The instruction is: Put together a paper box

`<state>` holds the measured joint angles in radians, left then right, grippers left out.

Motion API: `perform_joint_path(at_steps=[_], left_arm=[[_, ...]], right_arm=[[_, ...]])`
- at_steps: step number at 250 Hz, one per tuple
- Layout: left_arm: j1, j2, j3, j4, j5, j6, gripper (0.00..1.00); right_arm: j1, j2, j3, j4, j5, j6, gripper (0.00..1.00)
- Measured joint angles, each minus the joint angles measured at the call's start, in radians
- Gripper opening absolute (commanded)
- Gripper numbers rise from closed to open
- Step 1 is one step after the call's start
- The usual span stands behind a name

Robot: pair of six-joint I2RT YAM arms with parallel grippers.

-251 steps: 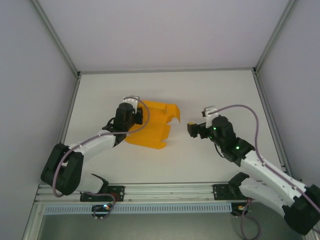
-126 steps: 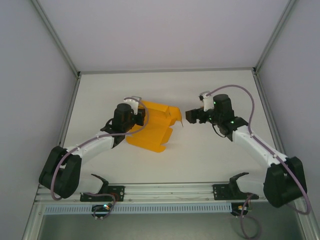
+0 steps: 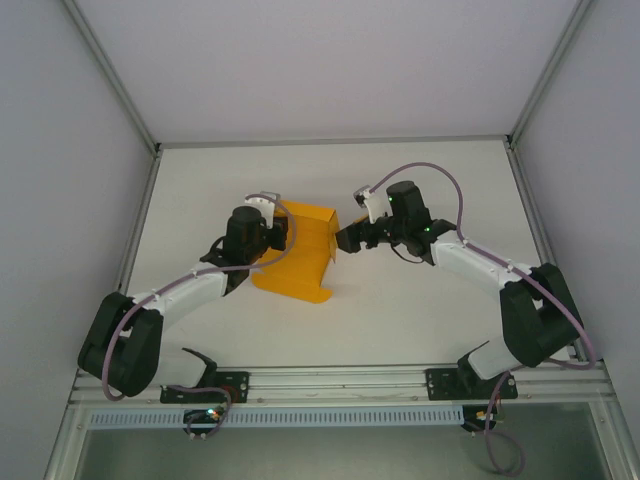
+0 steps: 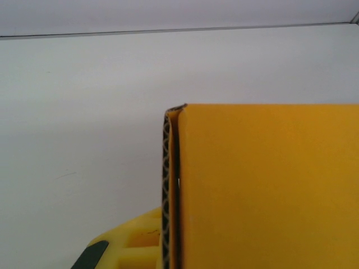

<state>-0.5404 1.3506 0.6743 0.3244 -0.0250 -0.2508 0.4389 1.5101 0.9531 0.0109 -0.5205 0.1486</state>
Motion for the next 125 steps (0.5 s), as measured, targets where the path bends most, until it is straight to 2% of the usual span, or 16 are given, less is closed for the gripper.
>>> perform_joint_path(at_steps=[67,89,125], left_arm=[[-0.004,0.001,0.001,0.001,-0.091,-0.013,0.00],[-0.012,0.007,0.005,0.000,-0.132,-0.027,0.00],[-0.014,0.008,0.003,0.005,-0.183,-0.075,0.00]], right_arm=[[0.040,0.047,0.051,0.031,-0.011,0.040,0.83],[0.044,0.047,0.053,0.030,-0.002,0.056,0.87],[0.045,0.017,0.016,0.031,0.090,0.116,0.91]])
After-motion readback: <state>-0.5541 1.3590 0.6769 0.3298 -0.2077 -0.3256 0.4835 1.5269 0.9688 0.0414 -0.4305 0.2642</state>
